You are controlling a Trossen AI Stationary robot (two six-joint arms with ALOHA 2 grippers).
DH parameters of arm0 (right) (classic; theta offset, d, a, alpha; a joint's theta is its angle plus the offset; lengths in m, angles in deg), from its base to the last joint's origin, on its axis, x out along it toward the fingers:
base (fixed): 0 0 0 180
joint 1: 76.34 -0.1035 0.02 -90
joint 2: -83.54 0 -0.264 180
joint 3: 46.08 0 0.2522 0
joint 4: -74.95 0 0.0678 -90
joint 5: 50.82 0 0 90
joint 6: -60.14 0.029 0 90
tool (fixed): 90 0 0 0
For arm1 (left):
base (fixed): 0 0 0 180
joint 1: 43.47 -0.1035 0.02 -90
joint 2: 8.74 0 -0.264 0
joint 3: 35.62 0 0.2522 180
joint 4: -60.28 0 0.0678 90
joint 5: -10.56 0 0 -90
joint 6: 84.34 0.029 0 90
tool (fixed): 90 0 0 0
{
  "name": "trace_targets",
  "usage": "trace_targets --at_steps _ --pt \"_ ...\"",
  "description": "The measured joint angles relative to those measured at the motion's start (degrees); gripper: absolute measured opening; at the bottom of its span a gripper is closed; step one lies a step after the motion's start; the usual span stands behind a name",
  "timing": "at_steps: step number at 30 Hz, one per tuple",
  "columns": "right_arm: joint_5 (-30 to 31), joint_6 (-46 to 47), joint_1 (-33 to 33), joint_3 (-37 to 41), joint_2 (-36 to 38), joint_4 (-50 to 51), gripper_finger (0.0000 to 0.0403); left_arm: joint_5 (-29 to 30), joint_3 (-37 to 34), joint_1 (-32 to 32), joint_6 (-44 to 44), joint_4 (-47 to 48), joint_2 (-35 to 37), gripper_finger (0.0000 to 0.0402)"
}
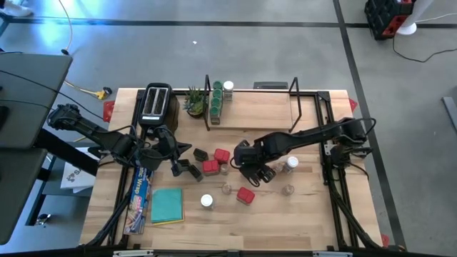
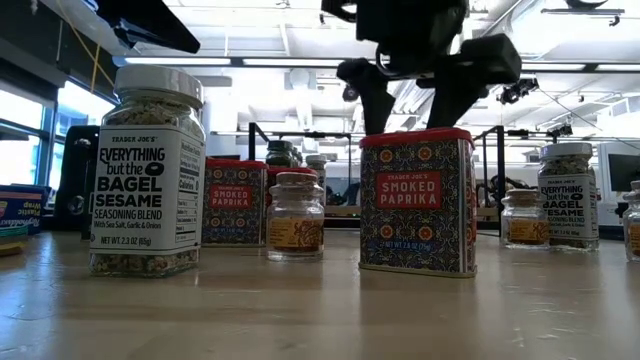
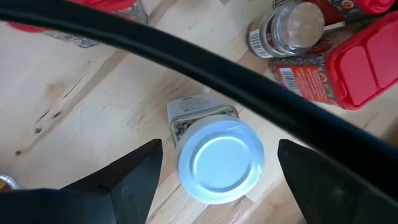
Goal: Shelf spices
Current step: Put the top left white seasoning bottle on the shelf aligned with the other white seasoning bottle
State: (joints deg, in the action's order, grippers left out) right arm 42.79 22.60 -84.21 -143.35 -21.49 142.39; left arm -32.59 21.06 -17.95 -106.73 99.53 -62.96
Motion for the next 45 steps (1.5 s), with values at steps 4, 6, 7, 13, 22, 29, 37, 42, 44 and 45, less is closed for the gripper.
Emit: trace_targets --at_steps 4,6,7,13,22,29,37,42,44,45 --pt "-1.1 0.0 0.7 0.0 -0.8 0.1 0.0294 0.0 0.0 0.0 0.0 -0.1 0.0 0.0003" --pt "-1.1 0.1 1.0 0.0 -1.2 0.3 0.0278 0.0 0.0 0.0 0.0 0.0 0.0 0.0003" --pt "-1.3 0.1 1.2 0.0 -1.2 0.1 0.0269 0.0 0.0 0.0 0.0 -0.1 0.0 0.0003" --pt "-1.5 4.5 1.5 -0.2 -1.2 -0.6 0.0197 0.0 0.0 0.0 0.0 0.0 0.0 0.0003" --pt "-2.0 15.1 5.2 -9.4 -1.3 5.0 0.0195 0.0 0.0 0.0 0.0 -0.1 0.0 0.0003" --pt "3.4 20.5 15.2 -19.2 -1.5 7.7 0.0195 0.1 0.0 0.0 0.0 -0.1 0.0 0.0003" --pt "0.9 23.3 27.7 -26.4 -9.0 8.3 0.0195 0.0 0.0 0.0 0.0 -0.5 0.0 0.0003" --pt "-1.0 21.4 30.8 -30.4 -14.3 8.2 0.0195 0.2 0.0 0.0 0.0 -0.5 0.0 0.0003" --pt "-1.4 21.0 31.6 -31.1 -15.6 8.0 0.0195 0.2 0.0 0.0 0.0 -0.5 0.0 0.0003" --pt "-1.4 21.0 31.8 -31.1 -15.9 7.7 0.0195 0.2 0.0 0.0 0.0 -0.5 0.0 0.0003"
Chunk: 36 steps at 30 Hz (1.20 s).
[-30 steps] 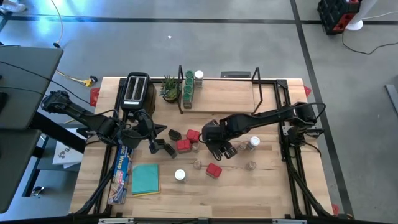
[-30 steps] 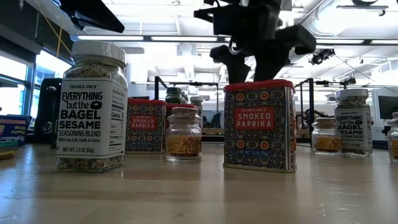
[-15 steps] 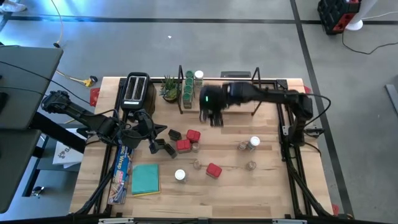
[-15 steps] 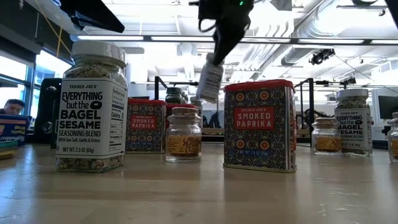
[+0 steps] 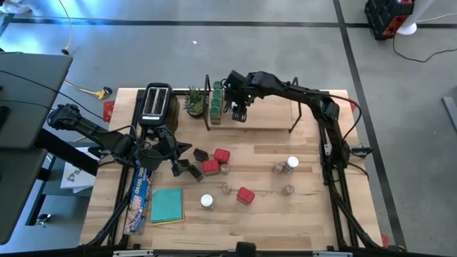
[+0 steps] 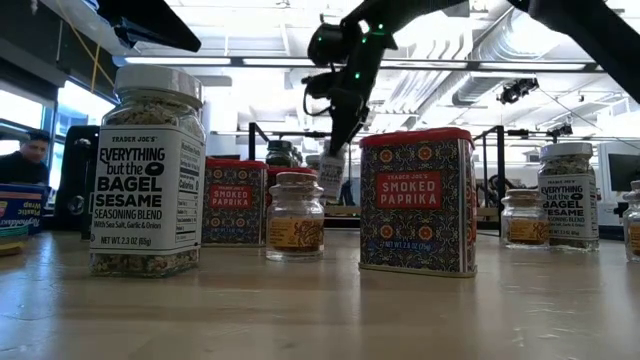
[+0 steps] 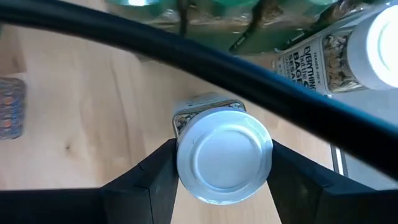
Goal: Shelf spices
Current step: Put the top left white seasoning bottle on the shelf aligned with the other white seasoning bottle
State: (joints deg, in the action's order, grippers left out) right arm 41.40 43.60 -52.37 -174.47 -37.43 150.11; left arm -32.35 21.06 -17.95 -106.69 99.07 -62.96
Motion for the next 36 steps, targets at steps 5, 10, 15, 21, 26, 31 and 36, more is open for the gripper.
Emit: trace_targets --at_steps 5,10,15,21,26,31,36 --pt "0.6 0.0 0.5 0.0 -0.6 -1.7 0.0206 0.0 0.0 0.0 0.0 0.1 0.0 0.0003" --pt "0.8 -0.5 0.4 -0.1 -0.6 -3.9 0.0257 0.0 0.0 0.0 0.0 0.2 0.0 0.0003" --pt "0.9 -1.4 0.4 -0.1 -0.6 -5.4 0.0264 0.0 0.0 0.0 0.0 0.2 0.0 0.0003" --pt "1.0 -1.5 0.4 -0.1 1.0 -5.1 0.0266 0.0 0.0 0.0 0.0 0.3 0.0 0.0003" --pt "1.7 -1.5 -0.3 -0.1 5.1 -2.9 0.0266 -0.1 0.0 0.0 0.0 0.3 0.0 0.0003" --pt "2.5 -2.0 -3.6 6.7 10.9 -6.8 0.025 -1.1 0.0 0.0 0.0 0.5 0.0 0.0003" --pt "12.5 0.3 -7.0 26.8 19.1 -17.9 0.0214 -1.6 0.0 0.5 0.0 0.6 0.0 0.0003"
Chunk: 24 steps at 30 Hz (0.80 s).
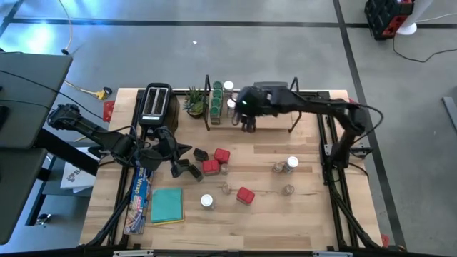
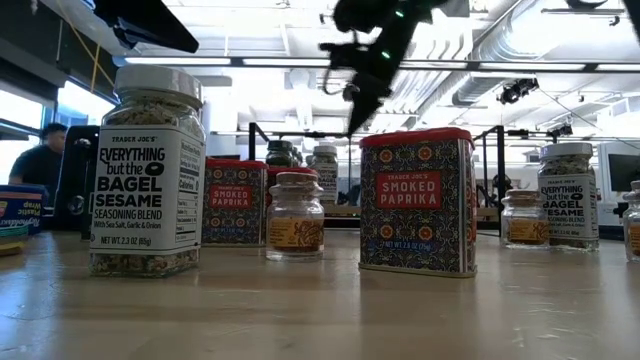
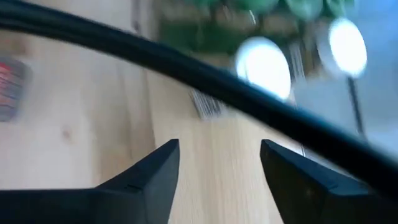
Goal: Shelf spices
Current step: Put the top left white seasoning bottle on the shelf aligned with the other white seasoning bottle
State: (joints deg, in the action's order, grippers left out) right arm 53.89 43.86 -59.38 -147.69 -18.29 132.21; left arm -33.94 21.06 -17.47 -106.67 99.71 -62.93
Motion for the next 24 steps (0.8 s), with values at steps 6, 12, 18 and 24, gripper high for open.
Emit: trace_targets --at_steps 6,12,18,24 --pt "-0.3 10.4 -0.5 23.2 8.3 -25.0 0.0173 0.1 0.0 0.3 0.5 -0.1 0.0 0.0003" --pt "-2.7 13.4 -0.5 32.9 5.3 -48.7 0.0131 0.3 0.0 0.3 0.5 -0.2 0.0 0.0003" --pt "-2.5 16.0 0.8 30.0 -1.2 -53.4 0.008 0.3 0.0 0.3 0.3 -0.3 0.0 0.0003" --pt "-2.8 16.9 2.1 27.3 -5.1 -53.1 0.0036 0.3 0.0 0.3 -0.1 -0.3 0.0 0.0003"
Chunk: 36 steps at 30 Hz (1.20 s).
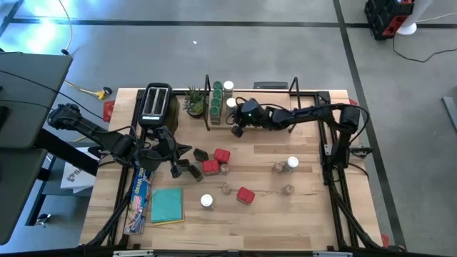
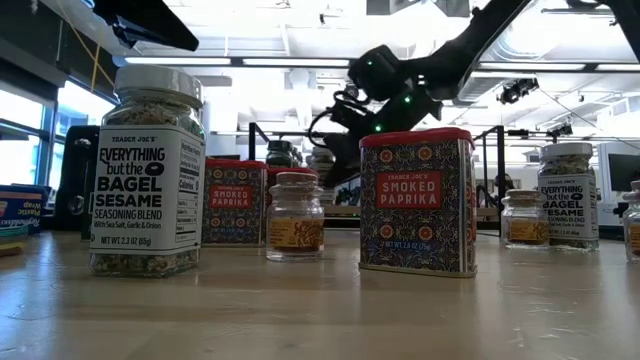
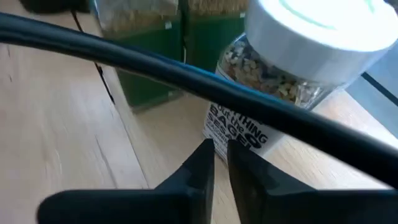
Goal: Shelf spices
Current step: Put the top left white seasoning bottle on the shelf aligned with the other white seasoning bottle
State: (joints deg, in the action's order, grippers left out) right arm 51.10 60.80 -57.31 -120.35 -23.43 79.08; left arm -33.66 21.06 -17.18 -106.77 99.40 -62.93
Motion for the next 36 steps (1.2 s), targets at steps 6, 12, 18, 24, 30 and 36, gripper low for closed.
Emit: trace_targets --at_steps 6,12,18,24,30,36 --pt "-0.1 0.8 1.5 -0.5 -1.5 -1.5 0.0012 0.2 0.0 0.0 0.0 0.0 0.0 0.0003" --pt "-0.8 0.9 3.2 -0.6 -1.8 -3.2 0.0009 0.3 0.0 0.0 0.0 0.0 0.0 0.0003" --pt "-5.2 2.0 3.9 -0.6 -1.8 -3.3 0.0009 0.2 0.0 0.0 0.0 0.0 0.0 0.0003" --pt "-7.8 2.1 2.3 -0.6 -1.8 -2.4 0.0009 0.4 0.0 0.0 0.0 0.0 0.0 0.0003" --pt "-6.0 2.0 2.7 -0.6 -1.8 -5.5 0.0009 1.1 0.0 0.0 0.0 0.0 0.0 0.0003" --pt "-6.6 2.3 4.0 -0.6 -2.4 -9.4 0.0009 1.1 0.0 0.0 0.0 0.0 0.0 0.0003"
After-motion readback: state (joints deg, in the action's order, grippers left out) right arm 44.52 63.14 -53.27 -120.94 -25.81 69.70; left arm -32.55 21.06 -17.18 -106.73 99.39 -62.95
